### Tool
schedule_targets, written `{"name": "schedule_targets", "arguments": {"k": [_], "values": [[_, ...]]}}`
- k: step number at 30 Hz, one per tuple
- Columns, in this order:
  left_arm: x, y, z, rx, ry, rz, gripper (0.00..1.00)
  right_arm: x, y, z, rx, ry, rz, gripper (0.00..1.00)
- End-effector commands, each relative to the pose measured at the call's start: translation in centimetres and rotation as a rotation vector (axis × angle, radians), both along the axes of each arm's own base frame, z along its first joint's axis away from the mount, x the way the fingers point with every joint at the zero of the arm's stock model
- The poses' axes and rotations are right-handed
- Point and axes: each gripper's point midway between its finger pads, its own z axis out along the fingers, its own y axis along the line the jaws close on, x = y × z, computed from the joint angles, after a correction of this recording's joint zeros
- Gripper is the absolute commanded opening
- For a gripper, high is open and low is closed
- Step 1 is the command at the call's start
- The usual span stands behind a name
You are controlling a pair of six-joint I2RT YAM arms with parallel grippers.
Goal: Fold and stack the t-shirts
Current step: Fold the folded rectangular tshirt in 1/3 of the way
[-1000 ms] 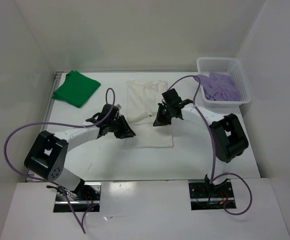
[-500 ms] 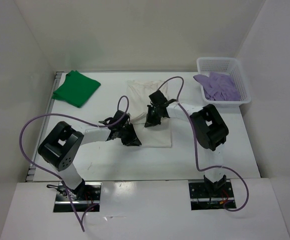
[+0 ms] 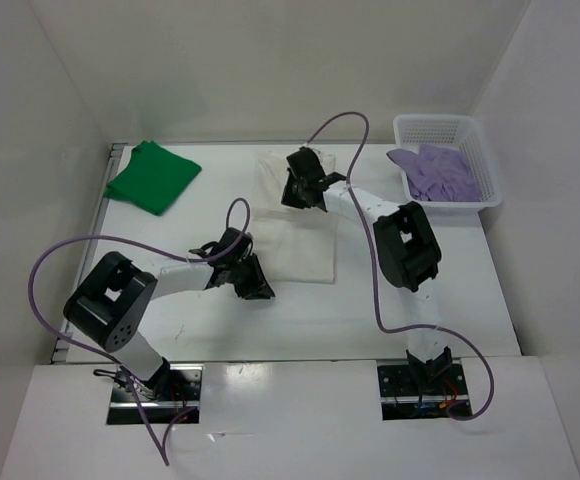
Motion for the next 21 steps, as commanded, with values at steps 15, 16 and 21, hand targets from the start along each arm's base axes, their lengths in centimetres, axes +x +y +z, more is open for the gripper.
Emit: {"name": "schedule_targets", "arguments": {"k": [15,16,21], "values": [[5.5,0.7,6.4,-0.067,-0.155,0.077,0.27,-3.1,-0.3,3.0,0.05,0.021,0.127,0.01],[6.3,0.8,6.6,-0.07,-0.178,0.077,0.27,-3.0,0.0,2.8,0.054,0.032,0.136,0.01],[8.5,3.0,3.1,0.004,-0.145,0.121,0.28,-1.2,1.0,0.4,0.012,0.063,0.16,0.01]]}}
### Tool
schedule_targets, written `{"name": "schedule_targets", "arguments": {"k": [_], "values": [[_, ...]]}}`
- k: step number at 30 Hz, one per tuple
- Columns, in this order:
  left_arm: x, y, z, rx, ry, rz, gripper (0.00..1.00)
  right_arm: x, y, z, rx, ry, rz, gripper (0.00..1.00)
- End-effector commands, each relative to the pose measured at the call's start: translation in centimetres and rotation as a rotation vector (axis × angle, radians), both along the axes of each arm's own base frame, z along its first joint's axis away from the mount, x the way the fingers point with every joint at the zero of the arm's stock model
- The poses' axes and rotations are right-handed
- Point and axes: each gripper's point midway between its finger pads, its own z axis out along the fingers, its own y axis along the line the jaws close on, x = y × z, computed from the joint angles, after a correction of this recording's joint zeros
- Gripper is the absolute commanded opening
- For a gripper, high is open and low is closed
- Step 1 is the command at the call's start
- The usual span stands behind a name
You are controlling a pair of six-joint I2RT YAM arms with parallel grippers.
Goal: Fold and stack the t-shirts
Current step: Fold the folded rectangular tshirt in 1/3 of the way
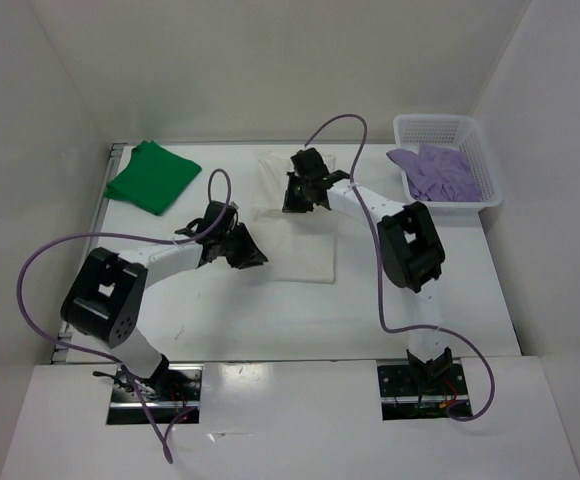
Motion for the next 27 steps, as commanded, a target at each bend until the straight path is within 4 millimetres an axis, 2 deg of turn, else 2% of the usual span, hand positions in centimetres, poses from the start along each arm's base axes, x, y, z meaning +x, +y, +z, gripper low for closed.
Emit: {"name": "schedule_targets", "arguments": {"k": [1,2,3,6,7,9,11,12,13,14,15,17,18,20,21,24,26,27], "values": [[1.4,1.2,-2.4,0.056,0.006,-0.002,0.28,1.4,0.3,-1.7,-0.038,0.016,0.025,0.01],[1.2,1.2,-3.2,0.059,0.032,-0.008,0.28,2.7,0.2,-0.9,-0.034,-0.005,0.01,0.01],[1.3,1.1,-3.1,0.056,0.023,-0.008,0.28,2.8,0.3,-1.6,-0.042,0.009,0.01,0.0],[0.9,1.3,-3.6,0.059,0.032,-0.008,0.28,2.9,0.4,-0.5,-0.01,0.009,0.025,0.0],[0.4,1.5,-4.1,0.06,0.051,0.0,0.28,2.4,0.4,0.5,0.001,0.003,0.031,0.0],[0.4,1.5,-3.9,0.056,0.04,0.0,0.28,2.2,0.2,2.0,0.014,-0.037,0.039,0.0],[0.6,1.4,-3.2,0.045,0.028,0.007,0.28,1.1,-0.2,4.2,0.036,-0.062,0.046,0.0],[0.3,1.5,-3.5,0.048,0.036,0.007,0.28,0.9,-0.3,4.9,0.043,-0.075,0.046,0.0],[0.3,1.5,-3.2,0.044,0.026,0.007,0.28,0.0,-0.8,4.5,0.035,-0.061,0.046,0.0],[0.3,1.5,-2.9,0.043,0.025,0.007,0.28,-0.9,-0.5,6.2,0.058,-0.079,0.066,0.0],[0.0,1.6,-3.2,0.047,0.033,0.007,0.29,-1.3,-0.5,6.5,0.07,-0.087,0.074,0.0],[-0.2,1.7,-2.8,0.043,0.023,0.008,0.29,-2.8,-0.5,5.8,0.091,-0.048,0.096,0.0],[-0.2,1.7,-2.8,0.043,0.023,0.008,0.29,-3.4,-0.6,4.8,0.088,-0.02,0.105,0.0],[-0.5,1.8,-2.9,0.044,0.026,0.007,0.29,-4.0,-0.5,4.0,0.095,0.0,0.12,0.0],[-0.4,1.8,-2.5,0.04,0.016,0.008,0.29,-4.4,-0.5,2.8,0.091,0.03,0.128,0.0],[-0.9,2.0,-2.9,0.047,0.033,0.007,0.29,-4.3,-0.4,-0.6,0.054,0.092,0.131,0.0],[-0.9,2.0,-2.9,0.047,0.033,0.007,0.29,-3.3,0.0,-1.1,0.039,0.091,0.148,0.0],[-0.9,2.0,-2.9,0.047,0.033,0.007,0.29,-2.0,0.2,-1.8,0.03,0.089,0.149,0.0]]}}
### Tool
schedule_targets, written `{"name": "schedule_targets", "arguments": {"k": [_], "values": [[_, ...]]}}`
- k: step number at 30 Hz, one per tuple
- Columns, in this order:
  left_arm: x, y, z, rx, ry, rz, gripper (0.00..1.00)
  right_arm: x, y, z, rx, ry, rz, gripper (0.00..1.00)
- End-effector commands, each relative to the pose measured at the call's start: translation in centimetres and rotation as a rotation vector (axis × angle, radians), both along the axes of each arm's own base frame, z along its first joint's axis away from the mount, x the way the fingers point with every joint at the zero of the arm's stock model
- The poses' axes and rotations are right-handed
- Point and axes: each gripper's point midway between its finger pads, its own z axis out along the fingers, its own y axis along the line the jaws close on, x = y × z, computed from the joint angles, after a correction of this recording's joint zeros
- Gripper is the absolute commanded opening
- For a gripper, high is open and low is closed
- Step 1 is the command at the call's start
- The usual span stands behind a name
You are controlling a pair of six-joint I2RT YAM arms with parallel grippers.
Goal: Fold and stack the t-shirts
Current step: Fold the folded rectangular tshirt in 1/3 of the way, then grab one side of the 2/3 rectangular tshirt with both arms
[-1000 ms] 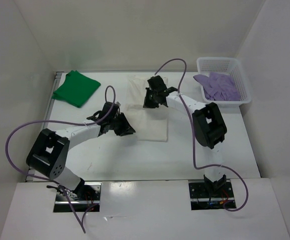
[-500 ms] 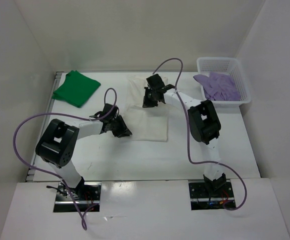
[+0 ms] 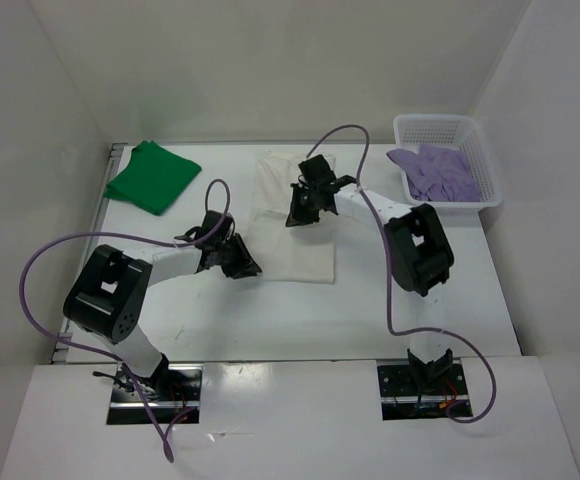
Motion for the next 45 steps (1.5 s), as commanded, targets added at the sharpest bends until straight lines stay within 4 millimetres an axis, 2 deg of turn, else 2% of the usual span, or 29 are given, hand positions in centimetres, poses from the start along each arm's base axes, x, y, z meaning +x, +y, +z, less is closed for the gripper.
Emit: {"name": "schedule_targets", "arguments": {"k": [1,2,4,5,6,8,10,13,15,16,17,18,19,20,21,22,24,25,26,27,28,30,31,33,34,37,41,44,45], "values": [[0.0,0.0,1.2,-0.005,-0.037,-0.014,0.29,2.4,0.9,-1.6,-0.02,-0.01,0.029,0.0],[0.2,0.3,1.2,-0.005,-0.037,-0.005,0.29,3.8,-0.2,-1.8,-0.028,-0.011,-0.004,0.0],[-0.2,0.4,1.5,-0.006,-0.04,-0.005,0.3,6.0,-0.5,-1.3,-0.006,-0.036,-0.04,0.0],[-0.1,0.9,1.3,-0.002,-0.03,0.007,0.31,7.3,-1.0,0.1,0.016,-0.064,-0.056,0.0],[0.0,0.9,1.8,-0.003,-0.049,0.0,0.31,7.9,-1.3,-0.7,0.012,-0.056,-0.065,0.0],[0.2,1.4,2.1,0.003,-0.054,0.018,0.31,8.7,-1.5,-0.8,0.012,-0.057,-0.074,0.0],[0.0,1.9,2.1,0.017,-0.055,0.011,0.31,9.4,-1.8,-1.7,-0.02,-0.055,-0.086,0.0],[0.1,3.5,1.9,0.03,-0.045,0.028,0.34,9.2,-1.9,-1.8,-0.025,-0.045,-0.086,0.0],[0.3,4.0,1.9,0.028,-0.049,0.031,0.35,8.6,-2.0,-0.6,-0.011,-0.052,-0.078,0.0],[0.4,4.6,1.9,0.028,-0.048,0.05,0.35,8.4,-1.8,1.9,0.018,-0.089,-0.07,0.0],[0.5,4.9,1.9,0.029,-0.048,0.059,0.35,7.5,-2.0,2.1,0.022,-0.079,-0.064,0.0],[0.5,4.5,2.1,0.011,-0.056,0.038,0.36,7.1,-2.2,3.0,0.032,-0.088,-0.071,0.05],[0.8,4.9,1.7,0.012,-0.051,0.052,0.38,6.6,-2.2,6.1,0.067,-0.139,-0.063,0.08],[0.8,4.7,1.3,0.005,-0.032,0.044,0.38,4.9,-2.7,5.0,0.064,-0.103,-0.063,0.11],[0.9,4.5,1.3,-0.004,-0.025,0.036,0.4,4.1,-3.0,5.4,0.072,-0.103,-0.071,0.19],[0.9,4.3,0.9,-0.01,-0.017,0.031,0.41,2.6,-4.2,5.6,0.073,-0.107,-0.08,0.24],[1.4,3.8,0.6,-0.031,-0.015,0.018,0.46,0.8,-5.2,5.4,0.095,-0.078,-0.112,0.3],[1.7,3.6,0.5,-0.04,-0.014,0.011,0.46,-0.9,-6.4,3.3,0.081,-0.038,-0.13,0.36],[1.9,3.3,0.7,-0.053,-0.023,0.004,0.47,-1.9,-6.8,4.6,0.1,-0.06,-0.137,0.39],[1.9,3.2,0.4,-0.062,-0.018,-0.002,0.47,-2.6,-7.4,4.3,0.111,-0.044,-0.166,0.42],[1.9,3.0,0.2,-0.07,-0.016,-0.008,0.47,-4.6,-8.0,3.7,0.12,-0.029,-0.169,0.46],[1.7,2.9,-0.1,-0.072,-0.006,-0.024,0.47,-6.1,-9.0,2.9,0.123,0.002,-0.212,0.47],[1.7,2.9,-0.3,-0.07,0.006,-0.024,0.47,-7.8,-9.6,1.1,0.11,0.046,-0.225,0.5],[1.7,2.9,-0.4,-0.066,0.002,-0.031,0.45,-9.1,-10.4,0.4,0.117,0.07,-0.256,0.5],[1.6,2.9,-0.7,-0.064,0.01,-0.031,0.43,-10.3,-11.2,-1.2,0.113,0.115,-0.29,0.51],[1.6,3.1,-1.0,-0.054,0.018,-0.025,0.36,-11.3,-12.3,-3.1,0.116,0.151,-0.349,0.54],[1.7,3.2,-1.1,-0.047,0.016,-0.02,0.29,-10.9,-12.1,-3.0,0.132,0.135,-0.357,0.55],[1.7,3.2,-1.1,-0.047,0.016,-0.02,0.26,-11.2,-12.2,-4.4,0.114,0.179,-0.368,0.55],[1.7,3.2,-1.1,-0.047,0.016,-0.02,0.25,-11.0,-12.1,-4.6,0.112,0.183,-0.369,0.52]]}}
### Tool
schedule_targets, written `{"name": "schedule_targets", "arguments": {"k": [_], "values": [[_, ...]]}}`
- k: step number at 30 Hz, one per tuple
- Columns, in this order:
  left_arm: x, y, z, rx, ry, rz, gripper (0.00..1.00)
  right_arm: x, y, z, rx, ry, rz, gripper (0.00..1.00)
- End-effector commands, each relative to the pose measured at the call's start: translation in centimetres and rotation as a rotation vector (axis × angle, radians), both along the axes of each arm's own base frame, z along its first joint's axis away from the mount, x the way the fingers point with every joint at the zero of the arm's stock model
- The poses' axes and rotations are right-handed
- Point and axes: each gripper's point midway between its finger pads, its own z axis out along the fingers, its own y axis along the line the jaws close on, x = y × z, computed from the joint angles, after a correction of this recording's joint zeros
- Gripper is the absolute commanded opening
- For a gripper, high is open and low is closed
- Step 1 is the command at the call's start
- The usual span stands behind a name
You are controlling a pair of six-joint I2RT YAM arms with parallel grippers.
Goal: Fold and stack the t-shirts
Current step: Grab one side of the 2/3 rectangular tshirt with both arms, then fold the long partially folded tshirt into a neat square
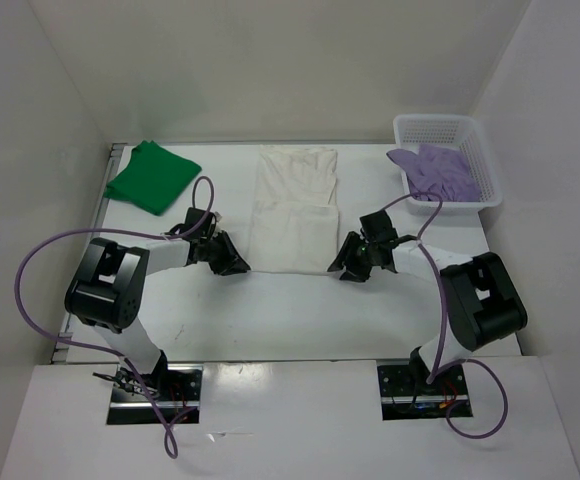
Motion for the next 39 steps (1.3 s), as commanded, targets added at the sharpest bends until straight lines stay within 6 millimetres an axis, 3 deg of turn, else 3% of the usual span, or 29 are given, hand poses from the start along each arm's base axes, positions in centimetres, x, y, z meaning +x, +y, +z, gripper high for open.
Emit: {"name": "schedule_targets", "arguments": {"k": [1,8,9,11,14,18,19,20,22,23,25,26,27,29,32,33,35,36,37,38,39], "values": [[0.6,0.1,-0.2,0.018,-0.019,-0.012,0.21,2.2,0.5,0.7,0.027,-0.059,-0.039,0.49],[1.2,0.1,0.1,0.017,-0.037,0.0,0.11,2.5,0.6,0.0,0.03,-0.051,-0.046,0.16],[1.2,0.1,0.1,0.017,-0.037,0.0,0.09,2.5,0.6,0.0,0.03,-0.051,-0.046,0.07],[1.3,0.1,0.5,0.018,-0.054,-0.007,0.04,2.9,0.6,0.3,0.025,-0.064,-0.052,0.01],[1.1,0.3,1.1,0.023,-0.066,-0.002,0.0,2.6,0.5,1.1,0.024,-0.063,-0.052,0.0],[-1.9,1.2,1.2,0.054,-0.013,-0.015,0.0,0.5,-0.3,2.0,0.017,-0.043,-0.052,0.0],[-2.7,1.4,1.3,0.058,0.002,-0.015,0.0,-1.2,-0.3,1.6,0.017,0.0,-0.044,0.0],[-3.5,1.2,2.2,0.059,-0.014,-0.037,0.0,-1.9,-0.2,2.4,0.023,-0.016,-0.033,0.0],[-7.5,1.4,1.7,0.051,0.089,-0.056,0.0,-4.3,0.9,2.6,0.031,0.019,0.011,0.0],[-8.7,1.2,3.4,0.006,0.082,-0.034,0.0,-6.0,1.1,3.4,0.036,0.046,0.025,0.0],[-11.2,1.4,4.6,-0.029,0.107,-0.02,0.0,-8.0,1.8,4.8,0.067,0.073,0.038,0.0],[-11.7,1.5,6.7,-0.05,0.045,-0.015,0.0,-9.4,1.7,5.3,0.07,0.103,0.044,0.0],[-13.0,1.8,7.4,-0.042,0.076,-0.014,0.0,-9.4,1.7,7.4,0.102,0.052,0.039,0.0],[-12.4,1.8,10.7,-0.05,0.008,-0.01,0.0,-9.6,1.8,9.9,0.119,0.035,0.045,0.0],[-10.7,1.6,13.6,-0.084,-0.025,-0.02,0.0,-6.5,1.8,13.3,0.13,-0.048,0.078,0.0],[-8.3,1.4,16.4,-0.12,-0.114,-0.009,0.0,-4.3,2.2,14.6,0.127,-0.088,0.087,0.0],[-4.8,1.5,17.6,-0.09,-0.173,-0.005,0.0,-1.0,1.4,15.3,0.098,-0.152,0.094,0.0],[-3.0,2.2,18.1,-0.071,-0.199,0.016,0.0,1.5,2.0,17.5,0.121,-0.234,0.108,0.0],[-0.7,2.3,18.3,-0.065,-0.21,0.024,0.0,3.6,1.8,16.1,0.082,-0.213,0.099,0.0],[1.2,2.5,18.8,-0.071,-0.258,0.037,0.0,5.4,1.1,15.9,0.044,-0.233,0.095,0.0],[3.1,3.4,17.5,-0.045,-0.242,0.074,0.0,8.1,1.3,18.0,0.051,-0.308,0.094,0.0]]}}
